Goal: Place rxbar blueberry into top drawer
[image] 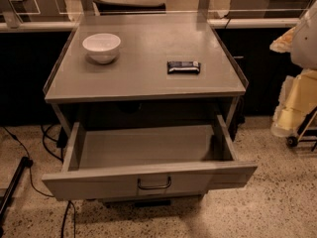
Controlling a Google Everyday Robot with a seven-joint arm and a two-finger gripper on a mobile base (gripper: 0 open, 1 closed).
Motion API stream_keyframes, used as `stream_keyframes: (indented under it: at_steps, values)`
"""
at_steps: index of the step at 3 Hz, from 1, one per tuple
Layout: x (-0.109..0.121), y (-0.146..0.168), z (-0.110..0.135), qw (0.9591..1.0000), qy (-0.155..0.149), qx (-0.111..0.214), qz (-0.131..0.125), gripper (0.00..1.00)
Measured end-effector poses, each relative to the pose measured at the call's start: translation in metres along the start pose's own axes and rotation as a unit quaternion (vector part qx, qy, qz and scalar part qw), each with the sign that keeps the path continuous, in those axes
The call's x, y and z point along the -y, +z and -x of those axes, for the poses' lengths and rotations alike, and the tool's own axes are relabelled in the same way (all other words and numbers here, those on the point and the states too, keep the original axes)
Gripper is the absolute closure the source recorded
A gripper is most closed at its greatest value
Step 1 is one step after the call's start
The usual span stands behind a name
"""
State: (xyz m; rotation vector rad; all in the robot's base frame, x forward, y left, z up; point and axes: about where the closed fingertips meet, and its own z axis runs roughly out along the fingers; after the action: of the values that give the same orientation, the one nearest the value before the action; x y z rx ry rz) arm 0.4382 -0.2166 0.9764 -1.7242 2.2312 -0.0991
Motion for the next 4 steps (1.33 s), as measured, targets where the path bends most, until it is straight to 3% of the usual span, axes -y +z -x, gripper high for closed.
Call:
stream_keyframes:
  at_steps: [1, 2, 4]
  values:
    - [0.0, 0.0, 0.0, 1.0, 0.0, 0.0, 0.0, 0.0]
    - [0.003, 0.008, 0.029, 0.9998, -0.009, 0.015, -0.005, 0.0]
    - [0.03, 0.053, 0.125, 0.9987, -0.015, 0.048, -0.006, 0.0]
